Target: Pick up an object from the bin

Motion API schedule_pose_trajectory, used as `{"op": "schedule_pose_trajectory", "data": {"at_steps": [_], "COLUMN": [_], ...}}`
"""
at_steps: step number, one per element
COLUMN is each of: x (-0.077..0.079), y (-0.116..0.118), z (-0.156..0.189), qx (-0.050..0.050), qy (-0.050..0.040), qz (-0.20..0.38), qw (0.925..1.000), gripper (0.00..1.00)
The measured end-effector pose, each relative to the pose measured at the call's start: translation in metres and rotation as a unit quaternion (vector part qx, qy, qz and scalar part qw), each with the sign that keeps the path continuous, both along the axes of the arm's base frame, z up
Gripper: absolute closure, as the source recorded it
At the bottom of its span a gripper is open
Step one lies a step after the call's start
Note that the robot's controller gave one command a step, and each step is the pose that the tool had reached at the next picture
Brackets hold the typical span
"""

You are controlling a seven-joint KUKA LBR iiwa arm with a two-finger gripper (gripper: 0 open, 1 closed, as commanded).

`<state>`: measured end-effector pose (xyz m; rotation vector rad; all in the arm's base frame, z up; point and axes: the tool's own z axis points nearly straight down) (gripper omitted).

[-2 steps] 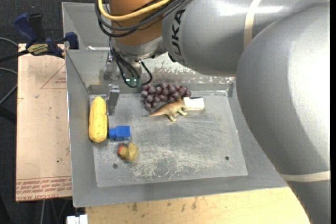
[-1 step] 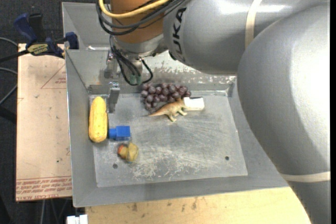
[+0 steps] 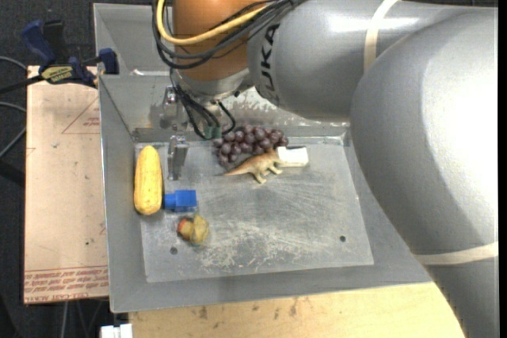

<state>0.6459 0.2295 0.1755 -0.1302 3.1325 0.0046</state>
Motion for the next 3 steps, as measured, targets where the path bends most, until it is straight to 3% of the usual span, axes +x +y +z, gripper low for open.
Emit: {"op": "schedule_pose_trajectory", "data": {"at_steps": [1, 2, 3], "x": [-0.013, -0.01, -0.016], "y": [-0.002, -0.009, -0.009], "z": [-0.02, -0.06, -0.084], "qx": [-0.002, -0.001, -0.003], "qy": [0.0041, -0.002, -0.0022], "qz": [0.111, 0.258, 0.278], "qw": [0.9939, 0.9662, 0.9606], "gripper": [0.0, 0.0, 0.0]}}
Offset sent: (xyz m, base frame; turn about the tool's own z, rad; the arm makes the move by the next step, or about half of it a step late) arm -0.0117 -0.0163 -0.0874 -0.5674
